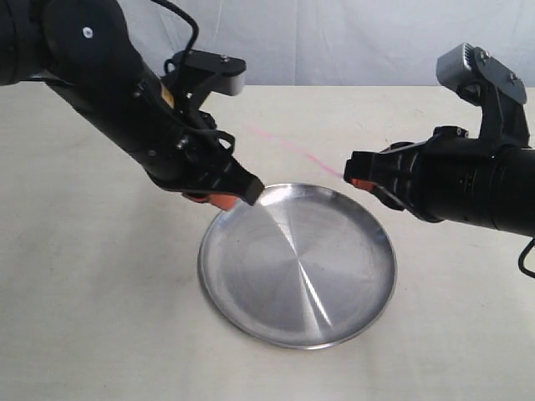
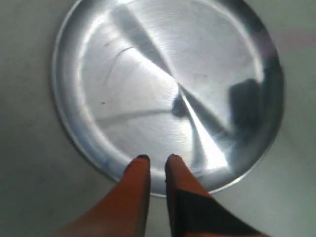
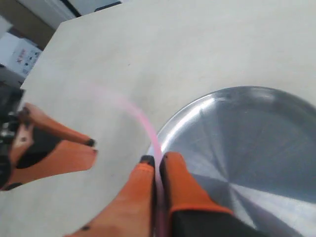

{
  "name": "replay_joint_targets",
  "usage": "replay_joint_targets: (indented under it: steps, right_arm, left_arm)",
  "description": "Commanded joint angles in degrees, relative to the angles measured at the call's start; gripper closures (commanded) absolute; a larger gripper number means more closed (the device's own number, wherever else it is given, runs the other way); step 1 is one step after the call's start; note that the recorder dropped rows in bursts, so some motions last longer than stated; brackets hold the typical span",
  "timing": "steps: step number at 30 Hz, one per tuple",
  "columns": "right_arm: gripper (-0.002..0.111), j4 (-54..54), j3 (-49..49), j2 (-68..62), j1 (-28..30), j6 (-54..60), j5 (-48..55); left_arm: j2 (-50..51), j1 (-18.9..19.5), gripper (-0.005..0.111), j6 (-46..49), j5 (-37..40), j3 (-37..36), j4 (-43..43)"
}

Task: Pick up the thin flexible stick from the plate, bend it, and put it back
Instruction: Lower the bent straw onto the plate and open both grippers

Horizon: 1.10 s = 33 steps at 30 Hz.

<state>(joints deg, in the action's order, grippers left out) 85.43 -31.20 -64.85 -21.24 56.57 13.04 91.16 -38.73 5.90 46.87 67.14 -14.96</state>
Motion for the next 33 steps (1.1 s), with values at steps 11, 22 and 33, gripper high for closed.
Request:
replay_joint_targets:
  steps: [11,22,33]
  right_arm:
    - [0.109,-1.32,0.06,-1.65,0.46,0.40,-2.74]
    - [0.109,-5.75,0.06,-6.26,0.46,0.40,-2.32]
    - [0.109,-8.07,0.06,-15.74,0.46,1.08,-4.68]
  left_arm:
    - [-1.78,1.48,0.052,0.56,6.63,-0.12,5.22]
    - [-1.78,1.48,0.053,-6.26,7.11,-0.12,14.37]
    - [-1.78,1.48,0.053,-6.35,7.26,-0.12,14.37]
